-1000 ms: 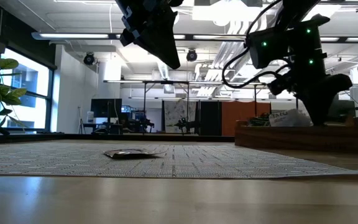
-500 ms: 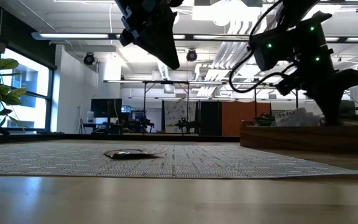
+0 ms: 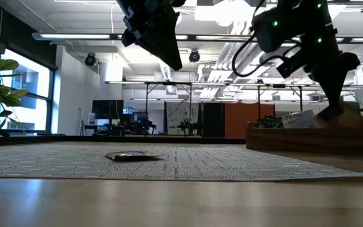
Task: Pick & Place Tea
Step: Put the yellow tea bag into the right section of the wooden organizer
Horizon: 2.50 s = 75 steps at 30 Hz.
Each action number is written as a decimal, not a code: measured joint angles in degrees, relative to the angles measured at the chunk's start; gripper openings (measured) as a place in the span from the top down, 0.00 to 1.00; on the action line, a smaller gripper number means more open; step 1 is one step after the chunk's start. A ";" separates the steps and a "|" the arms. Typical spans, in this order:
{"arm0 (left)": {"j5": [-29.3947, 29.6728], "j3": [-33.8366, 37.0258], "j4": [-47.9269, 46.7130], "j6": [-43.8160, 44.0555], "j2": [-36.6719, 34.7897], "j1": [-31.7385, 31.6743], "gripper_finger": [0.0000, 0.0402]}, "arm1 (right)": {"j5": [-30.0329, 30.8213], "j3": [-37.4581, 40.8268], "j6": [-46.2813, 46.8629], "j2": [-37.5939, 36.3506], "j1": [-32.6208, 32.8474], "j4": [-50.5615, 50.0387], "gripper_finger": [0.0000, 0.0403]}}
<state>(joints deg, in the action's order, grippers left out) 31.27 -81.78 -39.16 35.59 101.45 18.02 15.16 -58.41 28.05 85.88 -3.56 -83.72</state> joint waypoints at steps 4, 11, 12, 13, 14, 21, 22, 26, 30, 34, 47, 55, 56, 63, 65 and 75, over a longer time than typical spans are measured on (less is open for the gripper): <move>-0.02 0.00 0.00 0.02 0.00 0.00 1.00 | 3.32 -1.70 7.57 -0.01 2.66 -4.70 1.00; -0.04 0.00 -0.14 0.02 0.00 0.00 1.00 | 8.05 0.23 23.67 -1.99 9.45 -4.06 1.00; -0.04 0.00 -0.37 0.02 0.00 0.00 1.00 | 9.39 0.77 26.27 -2.48 10.81 -4.12 1.00; -0.04 0.00 -0.44 0.02 0.00 0.00 1.00 | 10.71 1.39 29.46 -3.10 12.18 -4.41 1.00; -0.04 0.00 -0.44 0.02 0.00 0.00 1.00 | 11.91 2.00 33.05 -3.75 13.62 -4.44 1.00; -0.09 0.00 -0.42 0.20 0.00 0.00 1.00 | 13.46 8.38 52.96 -6.19 23.57 -1.83 1.00; -0.09 0.00 -0.44 0.20 0.00 0.00 1.00 | 13.49 9.37 54.87 -6.22 24.69 -0.87 1.00; -0.28 0.00 -0.22 0.20 0.00 0.00 1.00 | 13.47 13.82 59.29 -6.22 27.40 3.86 1.00; -0.28 0.00 -0.20 0.22 0.00 0.00 1.00 | 13.38 17.64 58.03 -6.22 28.11 7.84 0.98; -0.26 0.00 0.30 0.22 0.00 0.00 1.00 | 11.34 17.79 55.45 -6.22 27.94 6.15 0.93; -0.23 0.00 0.36 0.24 0.00 0.00 1.00 | 17.02 4.70 50.86 -7.99 27.96 -0.58 0.74; -4.62 0.00 -1.21 0.28 0.00 0.00 1.00 | 24.54 6.07 32.40 -7.99 27.98 24.85 0.75; -6.51 0.00 -2.25 0.31 0.00 0.00 1.00 | 24.84 6.97 29.40 -7.99 27.98 29.39 0.74; -11.04 0.00 -8.83 0.97 0.00 0.92 1.00 | 25.00 14.46 6.45 -7.99 26.81 62.93 0.74; -10.70 0.00 -9.21 1.08 0.00 1.18 1.00 | 23.05 17.49 1.50 -7.99 25.61 74.67 0.74; -16.77 3.26 -10.89 -8.16 -0.02 3.17 1.00 | 5.86 31.05 -10.16 -6.84 20.58 110.76 0.74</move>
<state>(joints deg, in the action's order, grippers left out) 14.50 -78.52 -50.05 27.44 101.43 21.19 21.02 -27.37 17.89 79.04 17.02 27.04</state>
